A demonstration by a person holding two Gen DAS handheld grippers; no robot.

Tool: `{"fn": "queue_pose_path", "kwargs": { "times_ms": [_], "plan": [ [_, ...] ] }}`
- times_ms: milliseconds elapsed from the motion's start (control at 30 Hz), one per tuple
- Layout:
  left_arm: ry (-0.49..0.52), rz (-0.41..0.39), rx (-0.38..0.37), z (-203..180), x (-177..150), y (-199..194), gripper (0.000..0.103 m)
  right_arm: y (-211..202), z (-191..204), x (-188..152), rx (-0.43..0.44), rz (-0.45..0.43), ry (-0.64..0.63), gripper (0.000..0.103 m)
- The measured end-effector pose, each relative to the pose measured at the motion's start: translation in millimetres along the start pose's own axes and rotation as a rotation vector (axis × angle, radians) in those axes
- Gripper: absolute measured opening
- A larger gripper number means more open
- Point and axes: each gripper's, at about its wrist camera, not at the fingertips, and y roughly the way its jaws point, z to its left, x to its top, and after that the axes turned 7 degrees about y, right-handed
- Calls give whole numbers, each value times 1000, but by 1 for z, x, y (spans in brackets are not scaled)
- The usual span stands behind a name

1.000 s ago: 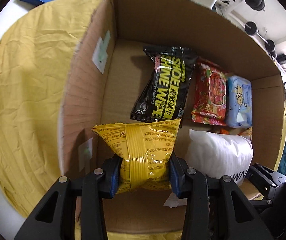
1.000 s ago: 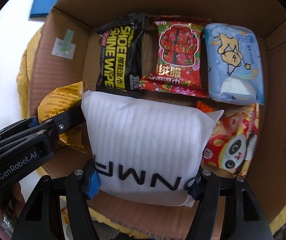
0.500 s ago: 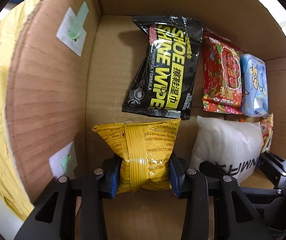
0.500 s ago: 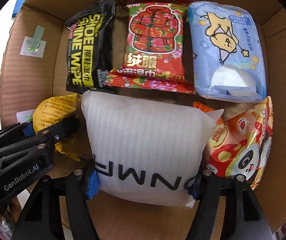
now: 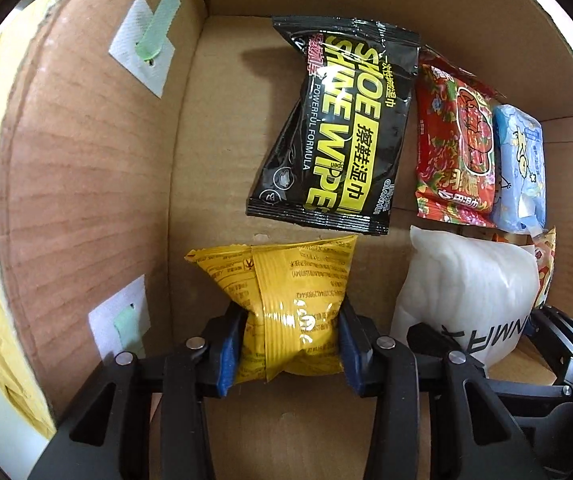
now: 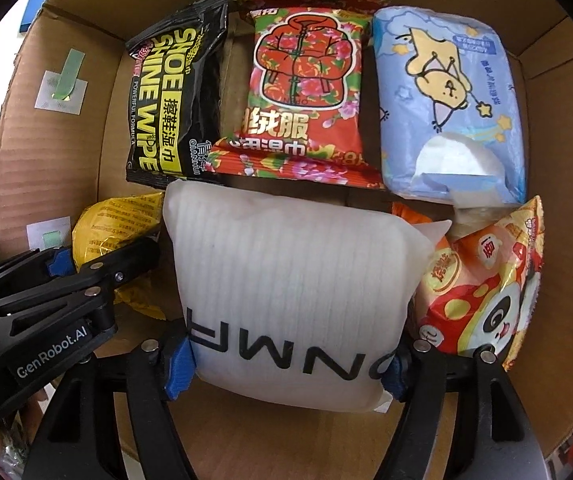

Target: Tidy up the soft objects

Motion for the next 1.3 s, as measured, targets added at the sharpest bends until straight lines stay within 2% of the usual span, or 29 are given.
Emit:
{"fn": "queue_pose_path", "kwargs": {
  "times_ms": [200, 467, 567, 700, 833, 900, 933, 1000, 1067, 1133, 1300],
  "plan": [
    [16, -10, 27, -9, -4, -8, 39, -11, -2, 1, -18, -2, -3, 77],
    [-1, -20, 29, -13, -1, -21, 42, -29, -7, 2, -20, -10, 0, 86],
    [-2, -29, 35, -14, -1, -22, 54, -37, -10, 0, -31, -20, 5, 86],
    [5, -47, 41, -12, -2, -30, 55, -51, -16, 1, -44, -44, 10, 87],
    [3, -69, 45, -18, -4, -37, 57, -62, -22, 1, -59, -66, 16, 95],
    [0, -80, 42, -20, -5, -42, 71, -69, -25, -1, -68, -79, 19, 99],
    [0, -88, 39, -21, -6, -45, 73, -71, -25, -1, -73, -86, 18, 103],
    [-2, -109, 45, -22, -7, -52, 90, -79, -31, -2, -79, -105, 27, 103],
    [7, -127, 83, -25, -8, -57, 97, -89, -40, -3, -80, -121, 34, 103],
    [13, -147, 99, -27, -11, -65, 98, -96, -43, -5, -83, -132, 35, 103],
    [-3, -186, 84, -28, -23, -87, 98, -118, -50, -18, -87, -161, 39, 103]
  ]
}}
